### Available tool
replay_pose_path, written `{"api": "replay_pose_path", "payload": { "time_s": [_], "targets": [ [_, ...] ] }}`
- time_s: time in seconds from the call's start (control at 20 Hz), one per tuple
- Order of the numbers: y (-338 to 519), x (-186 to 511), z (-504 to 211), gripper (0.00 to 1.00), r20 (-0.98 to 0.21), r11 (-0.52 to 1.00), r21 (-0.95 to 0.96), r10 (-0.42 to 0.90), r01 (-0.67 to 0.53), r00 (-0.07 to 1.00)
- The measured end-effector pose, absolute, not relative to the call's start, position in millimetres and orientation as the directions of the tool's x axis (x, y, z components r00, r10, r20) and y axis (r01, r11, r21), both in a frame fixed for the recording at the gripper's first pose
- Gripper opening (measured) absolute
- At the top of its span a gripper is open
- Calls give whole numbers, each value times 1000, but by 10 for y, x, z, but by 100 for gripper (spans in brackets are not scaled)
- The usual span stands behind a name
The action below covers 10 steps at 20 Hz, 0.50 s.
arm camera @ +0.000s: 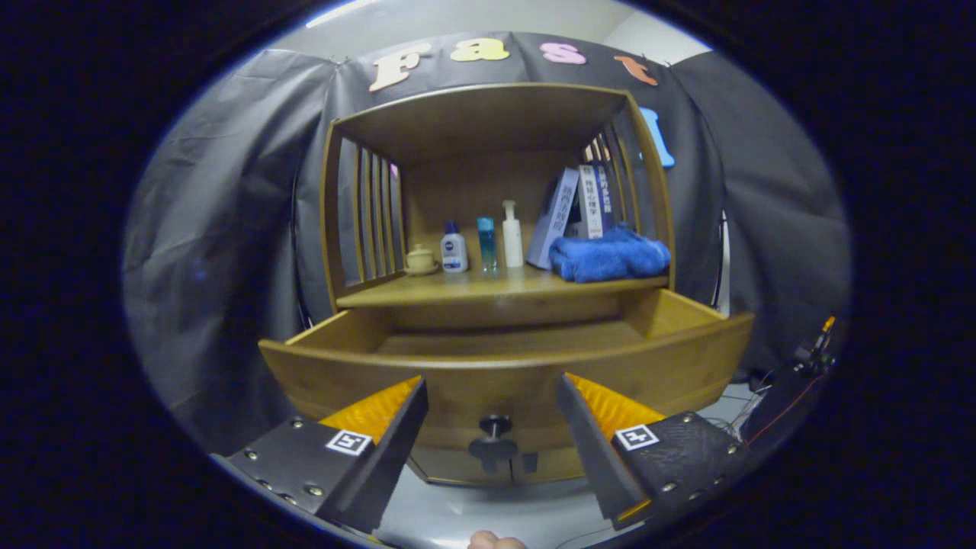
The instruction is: Pull open the drawer, take out the items inside it, and place them on the countertop above the cabinet.
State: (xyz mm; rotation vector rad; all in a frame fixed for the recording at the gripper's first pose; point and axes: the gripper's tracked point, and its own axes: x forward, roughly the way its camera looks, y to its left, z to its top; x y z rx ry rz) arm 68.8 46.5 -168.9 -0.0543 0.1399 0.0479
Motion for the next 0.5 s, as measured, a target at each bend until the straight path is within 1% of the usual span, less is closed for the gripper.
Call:
{"api": "replay_pose_path", "payload": {
  "time_s": [0.15,0.25,0.3,0.35,0.5],
  "targets": [
    [500,876,-1457,100,-200,1000,14,-13,16,980],
    [627,1039,-1399,100,-252,998,61,-1,17,968],
    [646,1139,-1406,100,-285,998,54,-5,22,958],
    [594,1236,-1492,100,-340,998,23,-40,51,940],
    [606,1494,-1739,99,-474,997,-58,-64,41,878]
  ]
}}
